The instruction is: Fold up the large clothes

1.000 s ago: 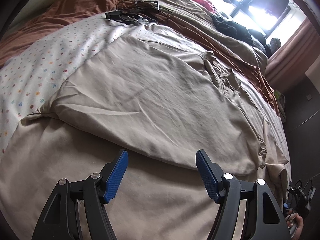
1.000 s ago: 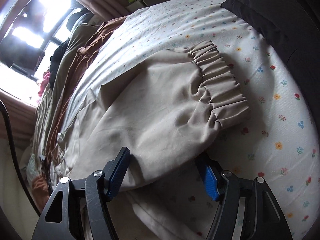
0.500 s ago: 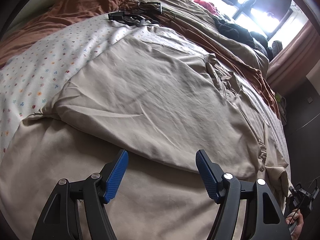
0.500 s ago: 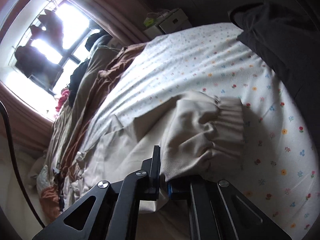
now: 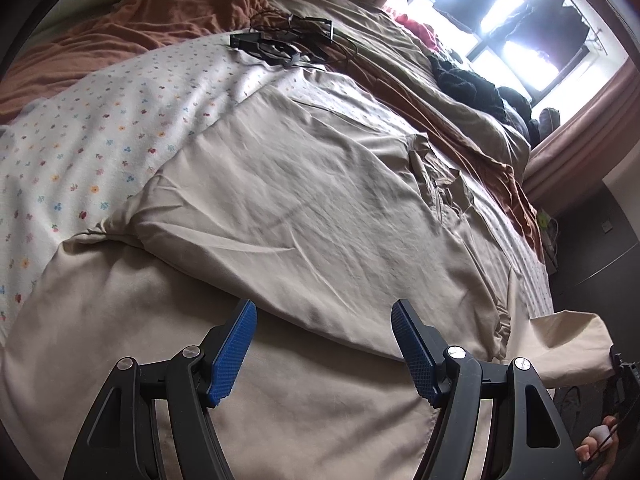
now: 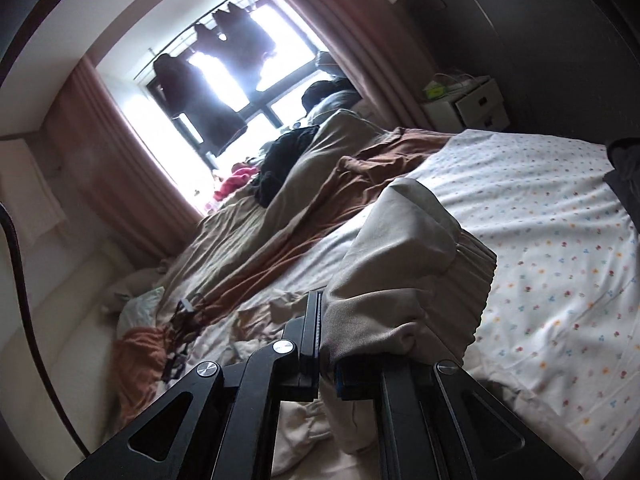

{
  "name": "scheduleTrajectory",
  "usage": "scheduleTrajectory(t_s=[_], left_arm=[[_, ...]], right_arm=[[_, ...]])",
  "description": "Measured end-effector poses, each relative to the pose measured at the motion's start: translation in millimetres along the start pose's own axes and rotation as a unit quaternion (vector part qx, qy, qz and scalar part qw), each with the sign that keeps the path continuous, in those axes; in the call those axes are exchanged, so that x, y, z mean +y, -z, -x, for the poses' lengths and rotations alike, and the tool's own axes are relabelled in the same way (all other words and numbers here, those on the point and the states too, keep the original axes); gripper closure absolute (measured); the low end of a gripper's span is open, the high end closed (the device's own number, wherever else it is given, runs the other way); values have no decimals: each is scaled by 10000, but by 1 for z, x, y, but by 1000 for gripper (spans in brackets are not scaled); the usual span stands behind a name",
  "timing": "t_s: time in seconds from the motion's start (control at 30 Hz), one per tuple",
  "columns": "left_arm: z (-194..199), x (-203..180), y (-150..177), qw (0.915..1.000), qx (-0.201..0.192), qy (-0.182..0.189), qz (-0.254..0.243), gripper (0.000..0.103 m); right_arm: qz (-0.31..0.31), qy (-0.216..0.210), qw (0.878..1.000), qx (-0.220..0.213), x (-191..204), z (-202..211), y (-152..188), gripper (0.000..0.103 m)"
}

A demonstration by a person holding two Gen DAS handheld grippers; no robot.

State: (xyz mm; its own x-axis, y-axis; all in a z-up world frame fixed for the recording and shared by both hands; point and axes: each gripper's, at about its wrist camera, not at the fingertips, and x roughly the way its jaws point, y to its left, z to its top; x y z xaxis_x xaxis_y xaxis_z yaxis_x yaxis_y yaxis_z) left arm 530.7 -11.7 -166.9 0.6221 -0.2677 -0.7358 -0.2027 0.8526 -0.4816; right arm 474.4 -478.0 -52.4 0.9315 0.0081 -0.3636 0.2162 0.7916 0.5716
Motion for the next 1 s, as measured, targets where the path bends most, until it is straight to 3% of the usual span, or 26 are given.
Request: scheduleTrajectory(t_s=[0.43, 0.6, 0.63, 0.67, 0.73, 0.87, 1.0], left_arm=[[8, 23, -10, 9992, -58, 85, 379, 32], [13, 41, -15, 9977, -158, -14, 656, 32], [15, 45, -16, 9972, -204, -70, 721, 32], [17, 50, -17, 9966, -249, -124, 777, 32], [19, 58, -20, 9954, -311, -216, 877, 32], [19, 68, -24, 9933, -371, -357, 1034, 32], [17, 64, -24, 9936, -386, -391, 984, 32]], right_arm=[[997, -894, 9882, 745, 125, -63, 74, 97], [1279, -1162, 9728, 1542, 153, -102, 126, 94], [1305, -1168, 9672, 1840, 156, -114, 140, 87], [1286, -1246, 9576, 2258, 157, -127, 153, 67], [1060, -1268, 9430, 2887, 152, -142, 177, 49], [739, -1102, 9339, 3320, 130, -141, 195, 48], [300, -772, 9419, 3255, 100, -127, 179, 45]])
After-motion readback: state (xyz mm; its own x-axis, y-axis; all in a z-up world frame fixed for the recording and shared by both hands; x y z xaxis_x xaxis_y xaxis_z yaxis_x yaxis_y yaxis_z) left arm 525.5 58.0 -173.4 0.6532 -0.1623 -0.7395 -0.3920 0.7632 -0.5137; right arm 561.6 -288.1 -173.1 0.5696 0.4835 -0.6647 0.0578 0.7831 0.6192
